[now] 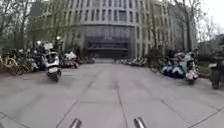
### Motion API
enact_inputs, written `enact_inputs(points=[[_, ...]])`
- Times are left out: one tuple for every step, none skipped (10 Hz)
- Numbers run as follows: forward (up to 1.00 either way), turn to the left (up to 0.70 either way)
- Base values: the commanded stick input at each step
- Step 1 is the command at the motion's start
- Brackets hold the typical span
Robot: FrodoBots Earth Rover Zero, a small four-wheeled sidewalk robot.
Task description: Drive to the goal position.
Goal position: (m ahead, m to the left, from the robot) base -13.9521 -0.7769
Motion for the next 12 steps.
enact_inputs(points=[[1.00, 0.06], [1.00, 0.06], [1.00, 0.06], [1.00, -0.06], [1.00, -0.34], [1.00, -0.34], [1.00, -0.34], [1.00, -0.34], [1.00, -0.34], [1.00, -0.33], [1.00, -0.29], [1.00, -0.24]])
